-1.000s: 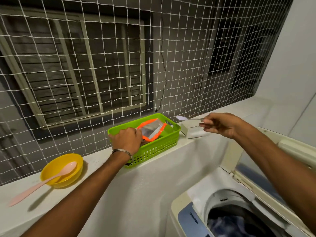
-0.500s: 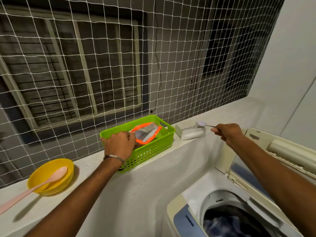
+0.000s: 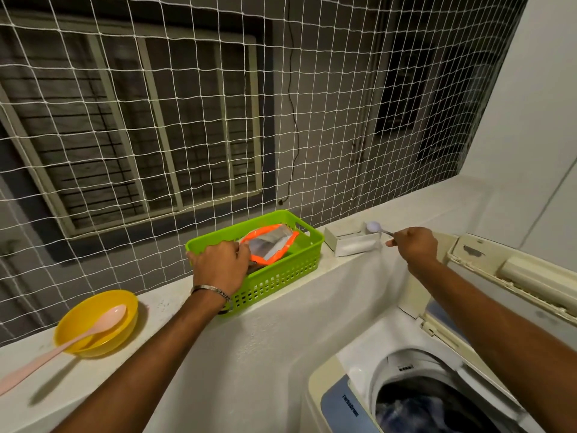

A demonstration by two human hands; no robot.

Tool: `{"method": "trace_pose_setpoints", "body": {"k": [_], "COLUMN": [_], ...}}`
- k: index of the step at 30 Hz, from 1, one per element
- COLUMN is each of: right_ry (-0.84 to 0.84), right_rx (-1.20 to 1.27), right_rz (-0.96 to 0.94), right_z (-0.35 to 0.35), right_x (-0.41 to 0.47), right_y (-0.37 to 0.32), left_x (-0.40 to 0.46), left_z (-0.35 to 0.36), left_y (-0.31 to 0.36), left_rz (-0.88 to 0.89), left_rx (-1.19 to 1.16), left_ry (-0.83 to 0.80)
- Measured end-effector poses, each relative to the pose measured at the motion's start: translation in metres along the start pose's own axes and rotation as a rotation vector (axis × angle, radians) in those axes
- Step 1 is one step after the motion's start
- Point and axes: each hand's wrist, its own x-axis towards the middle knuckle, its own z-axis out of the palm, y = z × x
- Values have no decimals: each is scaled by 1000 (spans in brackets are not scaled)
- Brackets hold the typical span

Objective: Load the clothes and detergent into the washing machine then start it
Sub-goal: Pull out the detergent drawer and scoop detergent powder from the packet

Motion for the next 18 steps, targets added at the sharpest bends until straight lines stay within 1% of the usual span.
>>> {"method": "trace_pose_setpoints", "body": {"k": [6, 12, 15, 18], "right_ry": [38, 116, 170, 171], "right_rx": [-248, -582, -756, -854], "right_rz": [-302, -549, -713, -813], "right_z": [6, 10, 8, 8], "right_x": [5, 3, 3, 2], "right_y": [7, 9, 10, 13], "left_x": [2, 1, 0, 1], "left_z": [1, 3, 0, -1], "left_y": [0, -2, 0, 0], "left_rz": [3, 8, 11, 7], "left_rx": [3, 1, -7, 0], "left_ry": [9, 17, 23, 19]}}
